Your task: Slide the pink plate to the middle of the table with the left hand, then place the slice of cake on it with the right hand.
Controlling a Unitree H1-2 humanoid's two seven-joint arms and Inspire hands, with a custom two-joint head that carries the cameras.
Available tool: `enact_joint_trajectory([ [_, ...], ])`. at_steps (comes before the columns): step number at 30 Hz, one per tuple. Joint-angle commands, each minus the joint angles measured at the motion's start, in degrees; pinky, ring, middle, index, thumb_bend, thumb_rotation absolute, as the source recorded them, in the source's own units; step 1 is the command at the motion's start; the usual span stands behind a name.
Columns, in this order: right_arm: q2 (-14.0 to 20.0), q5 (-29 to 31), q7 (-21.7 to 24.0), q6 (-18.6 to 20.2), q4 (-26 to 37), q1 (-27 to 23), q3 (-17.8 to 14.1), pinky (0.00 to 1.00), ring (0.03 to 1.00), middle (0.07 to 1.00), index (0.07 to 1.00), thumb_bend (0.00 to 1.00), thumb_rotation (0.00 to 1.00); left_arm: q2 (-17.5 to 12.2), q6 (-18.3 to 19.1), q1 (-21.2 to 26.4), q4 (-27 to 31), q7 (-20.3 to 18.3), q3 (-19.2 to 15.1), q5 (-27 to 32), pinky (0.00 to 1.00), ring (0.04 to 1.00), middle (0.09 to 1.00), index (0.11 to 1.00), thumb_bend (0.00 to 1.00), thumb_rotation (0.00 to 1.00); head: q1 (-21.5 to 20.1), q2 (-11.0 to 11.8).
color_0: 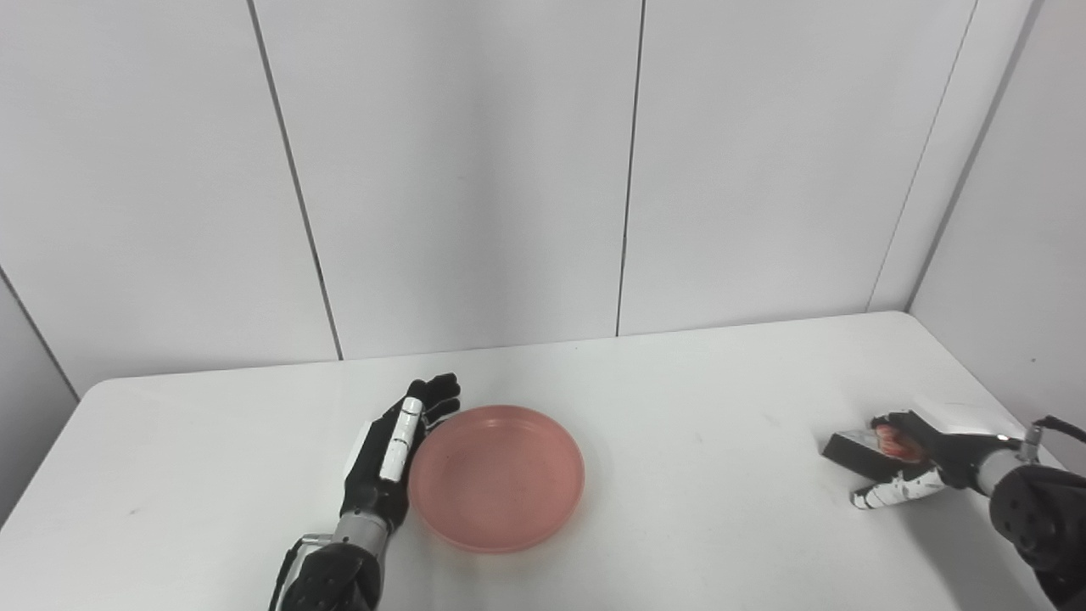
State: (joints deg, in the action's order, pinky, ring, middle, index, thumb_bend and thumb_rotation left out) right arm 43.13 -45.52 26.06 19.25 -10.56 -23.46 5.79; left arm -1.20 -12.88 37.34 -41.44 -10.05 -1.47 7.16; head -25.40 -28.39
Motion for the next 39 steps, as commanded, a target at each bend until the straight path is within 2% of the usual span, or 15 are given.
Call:
enact_joint_trajectory([
  [1,1.7,1.6,-2.1,-1.0,-1.2,-1.1,-1.0,0.72,0.807,0.817,0.786,1.0,0.48,-0.1,0.2,0.2,0.6,-0.3,0.1,-0.1,0.8,0.83,0.809,0.717,0.72,0.9,0.0,0.0],
  [3,1.4,2.4,-3.9,-1.0,-1.8,-0.8,-1.0,0.68,0.79,0.807,0.778,1.0,0.45,-0.1,0.4,0.1,0.9,-0.3,0.2,-0.2,0.8,0.83,0.81,0.718,0.72,0.91,0.1,-0.1],
  [6,0.8,3.5,-7.4,-1.7,-3.5,-0.6,-1.1,0.63,0.696,0.739,0.731,0.97,0.36,-0.2,0.1,0.1,0.7,-0.8,0.2,0.1,0.8,0.831,0.813,0.722,0.72,0.91,0.0,-0.1],
  [11,-0.3,8.0,-12.8,-5.3,-5.3,0.2,-2.3,0.49,0.555,0.615,0.632,0.82,0.14,-0.2,0.1,0.0,0.7,-0.9,0.2,0.1,0.8,0.827,0.809,0.721,0.71,0.91,0.1,-0.2],
  [12,-0.4,8.8,-13.7,-6.1,-5.7,0.3,-2.5,0.45,0.515,0.579,0.564,0.68,0.13,-0.2,0.3,0.0,0.8,-0.7,0.3,0.0,0.8,0.827,0.809,0.721,0.71,0.91,0.1,-0.2],
  [13,-0.5,9.4,-14.3,-6.7,-5.9,0.3,-2.4,0.42,0.485,0.524,0.535,0.6,0.07,-0.2,0.4,0.0,0.9,-0.6,0.3,-0.1,0.8,0.828,0.808,0.719,0.72,0.91,0.1,-0.2],
  [15,-0.5,9.8,-15.9,-8.3,-6.2,0.5,-2.1,0.34,0.41,0.457,0.515,0.54,0.01,-0.2,0.5,-0.1,1.0,-0.4,0.4,-0.3,0.8,0.829,0.806,0.716,0.72,0.91,0.2,-0.2],
  [17,-0.4,10.3,-16.7,-9.4,-6.3,0.7,-1.7,0.26,0.331,0.419,0.518,0.53,0.0,-0.3,0.3,-0.2,0.9,-0.5,0.5,-0.3,0.8,0.83,0.808,0.717,0.71,0.91,0.2,-0.2],
  [23,-0.1,11.7,-16.9,-11.0,-5.9,0.6,-1.1,0.25,0.31,0.415,0.519,0.52,0.0,0.0,1.0,-0.3,1.2,-0.1,0.6,-0.6,0.79,0.824,0.802,0.717,0.72,0.92,0.4,-0.2],
  [26,0.2,12.1,-17.2,-11.8,-5.4,0.6,-0.8,0.26,0.33,0.421,0.511,0.53,0.0,0.1,1.4,-0.5,1.8,0.2,0.6,-0.7,0.8,0.829,0.805,0.719,0.71,0.92,0.5,-0.2],
  [29,0.4,11.9,-16.1,-9.8,-2.9,0.5,-0.8,0.27,0.334,0.425,0.512,0.53,0.0,0.2,0.9,-0.6,1.6,0.2,0.7,-0.7,0.8,0.827,0.802,0.716,0.7,0.92,0.8,-0.3],
  [32,0.8,11.6,-15.2,-9.4,-0.3,0.3,-0.9,0.24,0.311,0.404,0.507,0.53,0.0,0.3,1.0,-0.6,1.5,0.7,0.8,-1.1,0.8,0.824,0.801,0.71,0.7,0.92,1.0,-0.3],
  [33,0.8,11.8,-14.9,-9.3,0.3,0.4,-1.1,0.22,0.288,0.449,0.491,0.53,0.0,0.4,0.9,-0.5,1.4,0.6,0.8,-1.1,0.8,0.825,0.803,0.711,0.69,0.92,1.0,-0.3],
  [36,0.8,13.0,-13.0,-8.2,5.7,0.3,-2.3,0.16,0.234,0.466,0.483,0.53,0.0,0.5,0.8,-0.6,1.6,0.9,1.1,-1.7,0.8,0.822,0.802,0.714,0.7,0.92,2.2,-0.3],
  [39,0.9,13.0,-11.3,-6.8,10.8,0.2,-3.1,0.23,0.306,0.42,0.511,0.53,0.0,0.9,1.5,-1.1,2.8,1.3,1.4,-2.0,0.8,0.829,0.81,0.719,0.7,0.93,3.2,-0.4],
])
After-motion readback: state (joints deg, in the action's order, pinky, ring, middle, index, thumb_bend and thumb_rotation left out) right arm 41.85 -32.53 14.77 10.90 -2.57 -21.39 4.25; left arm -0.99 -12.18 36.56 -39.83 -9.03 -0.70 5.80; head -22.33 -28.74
